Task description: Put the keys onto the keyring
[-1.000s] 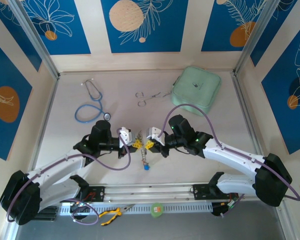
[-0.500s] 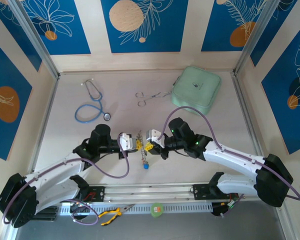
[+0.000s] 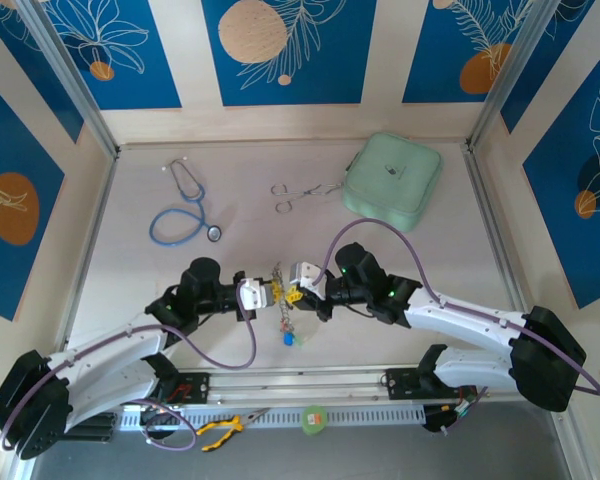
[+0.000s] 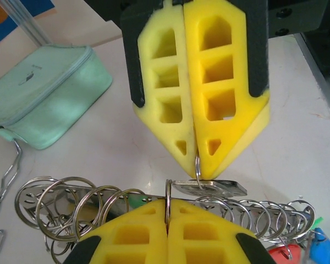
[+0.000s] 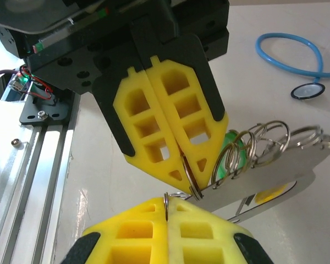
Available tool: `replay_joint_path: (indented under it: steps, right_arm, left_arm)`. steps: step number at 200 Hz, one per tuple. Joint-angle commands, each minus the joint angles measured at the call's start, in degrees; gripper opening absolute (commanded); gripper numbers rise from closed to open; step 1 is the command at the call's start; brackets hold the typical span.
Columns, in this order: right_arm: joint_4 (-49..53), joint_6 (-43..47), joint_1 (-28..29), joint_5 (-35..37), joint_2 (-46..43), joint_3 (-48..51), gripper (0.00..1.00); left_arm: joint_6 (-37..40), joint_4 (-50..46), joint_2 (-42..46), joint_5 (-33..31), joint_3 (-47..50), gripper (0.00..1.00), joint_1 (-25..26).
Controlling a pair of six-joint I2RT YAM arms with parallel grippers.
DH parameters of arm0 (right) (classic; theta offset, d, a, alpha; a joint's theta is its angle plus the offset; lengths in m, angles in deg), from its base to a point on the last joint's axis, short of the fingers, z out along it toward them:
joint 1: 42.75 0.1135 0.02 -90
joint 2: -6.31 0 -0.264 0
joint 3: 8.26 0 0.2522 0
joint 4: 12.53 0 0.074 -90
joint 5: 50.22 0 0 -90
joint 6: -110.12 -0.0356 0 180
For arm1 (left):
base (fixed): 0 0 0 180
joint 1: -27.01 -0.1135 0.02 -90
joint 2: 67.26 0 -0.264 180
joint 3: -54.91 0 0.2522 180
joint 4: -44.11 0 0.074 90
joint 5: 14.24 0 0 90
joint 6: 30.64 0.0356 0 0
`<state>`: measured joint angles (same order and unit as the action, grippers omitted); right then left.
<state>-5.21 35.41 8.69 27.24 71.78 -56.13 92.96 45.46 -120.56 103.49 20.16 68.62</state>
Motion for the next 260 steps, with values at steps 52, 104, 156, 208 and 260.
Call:
replay_joint_path:
  steps: [52, 104, 156, 208, 260]
  right_arm:
    - [-5.6, -3.0, 0.9, 3.2, 0.1, 2.1, 0.0]
    - [-6.9, -4.1, 0.8, 3.8, -0.2, 2.7, 0.0]
    - [-8.9, -4.7, 0.9, 3.0, -0.9, 3.8, 0.0]
    - [-8.6, -4.1, 0.8, 2.3, -1.5, 4.2, 0.0]
    - [-9.4, -3.7, 0.8, 1.7, -3.0, 5.3, 0.0]
  left_arm:
    - [2.7, 3.7, 0.9, -0.4, 0.8, 0.0, 1.1]
    - [2.8, 3.5, 0.8, -0.3, 0.6, 0.0, 1.1]
    - [2.8, 2.9, 0.8, -0.6, 0.5, 0.0, 1.3]
    - [2.5, 2.5, 0.5, -0.7, 0.2, 0.0, 1.3]
    - [2.4, 1.1, 0.6, -1.2, -0.2, 0.0, 1.3]
